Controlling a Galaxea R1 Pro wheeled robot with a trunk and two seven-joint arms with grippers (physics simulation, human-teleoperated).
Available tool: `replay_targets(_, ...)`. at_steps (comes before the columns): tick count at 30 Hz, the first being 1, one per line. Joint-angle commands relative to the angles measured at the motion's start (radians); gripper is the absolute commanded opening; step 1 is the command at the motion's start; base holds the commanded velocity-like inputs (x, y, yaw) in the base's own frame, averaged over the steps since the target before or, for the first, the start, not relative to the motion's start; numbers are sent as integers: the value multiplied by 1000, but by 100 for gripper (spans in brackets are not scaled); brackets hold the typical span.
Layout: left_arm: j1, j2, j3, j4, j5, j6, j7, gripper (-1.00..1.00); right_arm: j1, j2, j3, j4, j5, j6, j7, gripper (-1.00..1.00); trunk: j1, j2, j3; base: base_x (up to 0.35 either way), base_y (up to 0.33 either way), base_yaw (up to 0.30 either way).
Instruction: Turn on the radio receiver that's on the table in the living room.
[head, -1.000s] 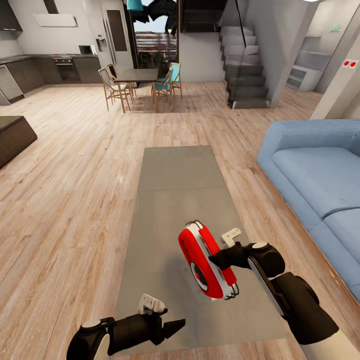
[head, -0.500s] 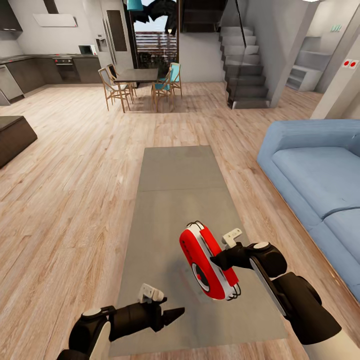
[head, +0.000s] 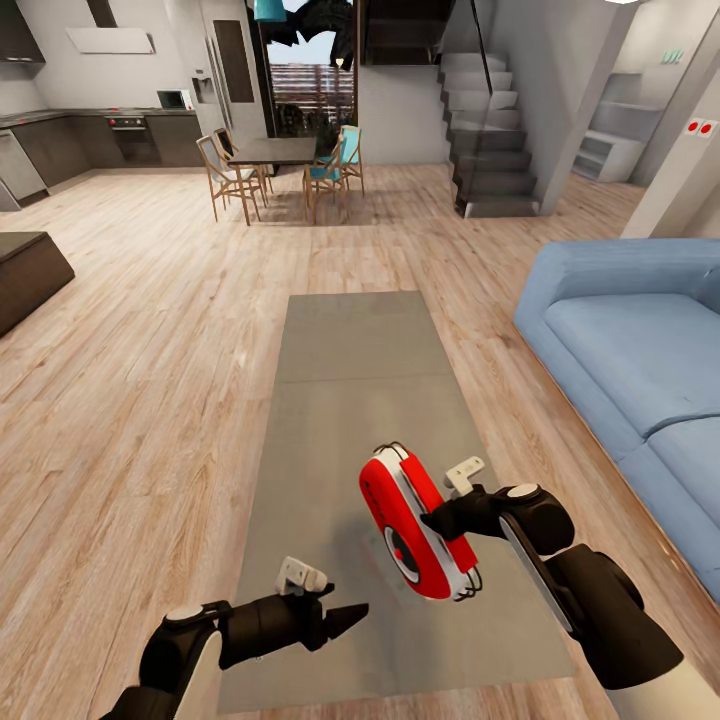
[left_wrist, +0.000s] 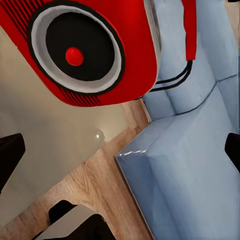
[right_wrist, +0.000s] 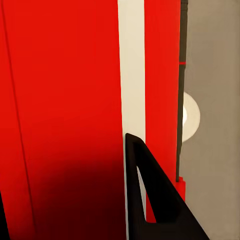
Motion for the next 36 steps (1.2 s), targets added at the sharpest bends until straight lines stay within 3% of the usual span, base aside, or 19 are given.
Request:
replay_targets(1,-8,1,0,0,11,2,-1,100,0,-1,0,0,-5,1,-1,-100,0,0,0,0,0,0)
replay_targets(7,-40,15,0,0,85,6,-9,100,0,-4,1,1,-3,1,-1,-100,0,0,0,0,0,0)
replay_targets(8,-41,17,0,0,93,6,-10,-100,0,-4,1,2,-3,1,-1,-100,0,0,0,0,0,0)
replay_targets(11,-47,34,11,0,124,6,-12,-100,0,-13,1,3,-3,1,-2,-100,0,0,0,0,0,0)
replay_targets(13,-49,41,43,0,136,7,-20,-100,0,-16,0,4,-3,1,-2,-100,0,0,0,0,0,0)
replay_targets(18,-50,44,66,0,141,7,-64,-100,0,-15,1,4,-4,1,-1,-100,0,0,0,0,0,0)
replay_targets(36,-50,44,69,2,140,-4,-85,-100,0,-11,5,0,-9,1,10,-100,0,0,0,0,0,0)
